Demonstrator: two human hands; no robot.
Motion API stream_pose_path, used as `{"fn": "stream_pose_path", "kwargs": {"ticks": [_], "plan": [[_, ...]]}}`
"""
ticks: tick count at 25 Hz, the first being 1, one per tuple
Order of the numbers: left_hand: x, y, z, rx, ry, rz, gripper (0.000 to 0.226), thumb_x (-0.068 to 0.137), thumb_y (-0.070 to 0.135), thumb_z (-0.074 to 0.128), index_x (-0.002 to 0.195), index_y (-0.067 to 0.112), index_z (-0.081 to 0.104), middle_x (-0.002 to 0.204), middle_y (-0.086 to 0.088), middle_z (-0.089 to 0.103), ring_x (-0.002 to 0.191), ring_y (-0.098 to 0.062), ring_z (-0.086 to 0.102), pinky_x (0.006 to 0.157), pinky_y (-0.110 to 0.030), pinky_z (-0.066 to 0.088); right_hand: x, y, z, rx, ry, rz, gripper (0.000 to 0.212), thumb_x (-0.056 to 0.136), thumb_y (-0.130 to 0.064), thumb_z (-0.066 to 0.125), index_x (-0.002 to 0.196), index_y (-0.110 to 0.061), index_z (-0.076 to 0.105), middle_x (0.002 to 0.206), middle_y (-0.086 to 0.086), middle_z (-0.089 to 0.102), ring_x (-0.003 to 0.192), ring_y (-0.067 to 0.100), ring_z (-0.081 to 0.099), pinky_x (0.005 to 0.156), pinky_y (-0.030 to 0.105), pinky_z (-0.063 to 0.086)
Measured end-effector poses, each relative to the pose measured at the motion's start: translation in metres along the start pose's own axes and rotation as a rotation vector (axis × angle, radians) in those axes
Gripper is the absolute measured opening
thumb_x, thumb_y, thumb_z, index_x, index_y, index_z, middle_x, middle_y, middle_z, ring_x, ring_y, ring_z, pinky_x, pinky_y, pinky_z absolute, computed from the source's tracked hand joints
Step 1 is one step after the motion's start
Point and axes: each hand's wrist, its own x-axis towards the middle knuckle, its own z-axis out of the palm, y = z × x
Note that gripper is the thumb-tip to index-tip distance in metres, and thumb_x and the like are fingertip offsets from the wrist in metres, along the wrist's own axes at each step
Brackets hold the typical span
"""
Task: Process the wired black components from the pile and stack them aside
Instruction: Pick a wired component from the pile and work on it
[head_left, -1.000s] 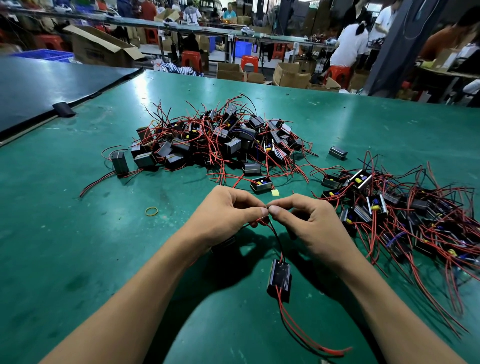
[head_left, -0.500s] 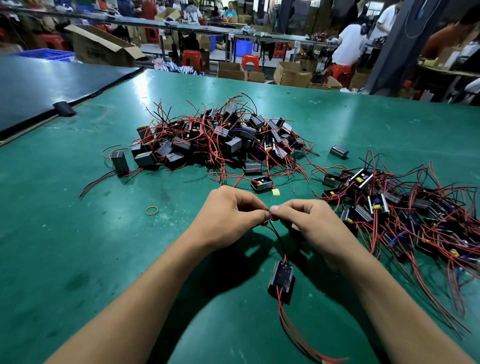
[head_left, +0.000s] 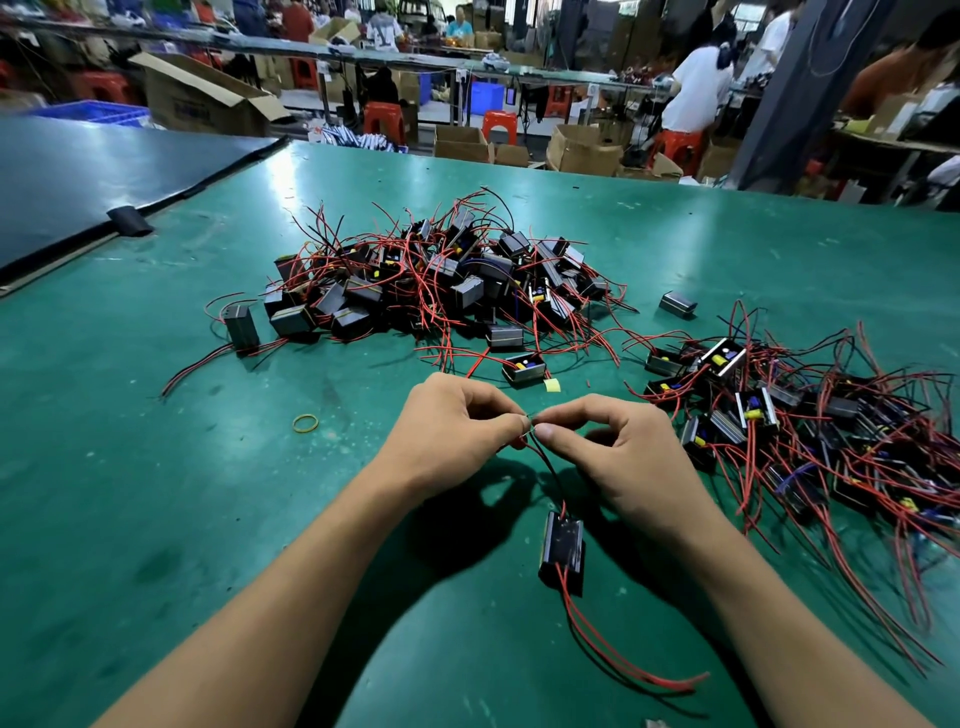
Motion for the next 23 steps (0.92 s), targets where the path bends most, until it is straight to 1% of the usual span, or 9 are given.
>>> {"fn": "stream_pose_path", "kwargs": {"ticks": [4,7,10,12,14,16,19,21,23], "plan": [[0.001,-0.001,0.000,0.008,0.001,-0.011,0.012,0.084,0.018,0.071,0.074,0.019,0.078,0.059,0.010,0.069,0.050,0.002,0.052,0.051,-0.012,0.038,0.001,0.000,0.002,-0.164,0.066,-0.205,0.009,0.083,-0.015,0.081,0.088,-0.023,0.079,0.076,-0.014,0.071,0.057,-0.004,0.055,0.053,0.007,0.033],[0.002,-0.001,-0.001,0.002,-0.017,-0.022,0.012,0.084,0.019,0.071,0.074,0.020,0.078,0.061,0.008,0.070,0.051,-0.001,0.052,0.053,-0.014,0.040,0.002,0.004,0.002,-0.255,0.082,-0.330,0.008,0.084,-0.019,0.080,0.091,-0.020,0.078,0.081,-0.014,0.069,0.062,-0.006,0.055,0.055,0.006,0.033],[0.002,-0.001,-0.001,-0.001,-0.052,-0.034,0.012,0.084,0.020,0.072,0.073,0.019,0.078,0.064,0.007,0.072,0.055,-0.003,0.053,0.055,-0.016,0.041,0.004,0.008,0.002,-0.311,0.132,-0.345,0.011,0.086,-0.028,0.078,0.095,-0.024,0.074,0.084,-0.017,0.067,0.059,0.000,0.052,0.056,0.009,0.035],[0.001,-0.001,-0.001,-0.014,-0.082,-0.042,0.012,0.085,0.019,0.071,0.074,0.019,0.078,0.065,0.006,0.072,0.056,-0.003,0.053,0.056,-0.017,0.040,0.005,0.008,0.002,-0.330,0.133,-0.364,0.013,0.086,-0.028,0.077,0.098,-0.024,0.074,0.084,-0.017,0.065,0.061,-0.002,0.052,0.058,0.009,0.035],[0.000,0.000,-0.003,-0.022,-0.113,-0.031,0.012,0.086,0.017,0.071,0.076,0.018,0.078,0.067,0.005,0.073,0.057,-0.002,0.055,0.058,-0.016,0.041,0.006,0.006,0.001,-0.326,0.103,-0.375,0.006,0.087,-0.026,0.077,0.092,-0.023,0.076,0.081,-0.016,0.064,0.065,-0.003,0.053,0.059,0.010,0.035],[-0.001,0.001,-0.005,-0.034,-0.136,-0.009,0.011,0.087,0.016,0.071,0.079,0.017,0.078,0.072,0.001,0.075,0.063,-0.005,0.059,0.063,-0.022,0.045,0.007,0.003,0.002,-0.265,0.072,-0.256,0.005,0.089,-0.026,0.075,0.085,-0.023,0.075,0.074,-0.015,0.064,0.063,0.001,0.054,0.058,0.012,0.036],[-0.001,0.002,-0.005,-0.053,-0.134,0.006,0.008,0.086,0.017,0.072,0.084,0.016,0.079,0.078,-0.005,0.076,0.071,-0.013,0.062,0.071,-0.038,0.053,0.008,-0.002,0.005,0.039,-0.013,0.133,0.018,0.090,-0.025,0.071,0.075,-0.016,0.072,0.058,-0.014,0.058,0.051,0.001,0.046,0.051,0.014,0.036],[-0.001,0.003,-0.003,-0.058,-0.146,0.011,0.007,0.086,0.016,0.072,0.084,0.016,0.079,0.079,-0.008,0.075,0.071,-0.014,0.060,0.069,-0.035,0.049,0.009,-0.006,0.006,0.274,-0.038,0.350,0.021,0.089,-0.021,0.069,0.071,-0.012,0.071,0.052,-0.012,0.050,0.044,0.004,0.040,0.043,0.013,0.033],[-0.001,0.002,-0.003,-0.049,-0.150,0.015,0.007,0.086,0.016,0.072,0.083,0.016,0.079,0.077,-0.007,0.075,0.067,-0.011,0.057,0.067,-0.027,0.044,0.008,-0.006,0.006,0.308,-0.026,0.357,0.018,0.089,-0.019,0.070,0.073,-0.010,0.070,0.051,-0.011,0.050,0.042,0.003,0.041,0.042,0.012,0.033]]}}
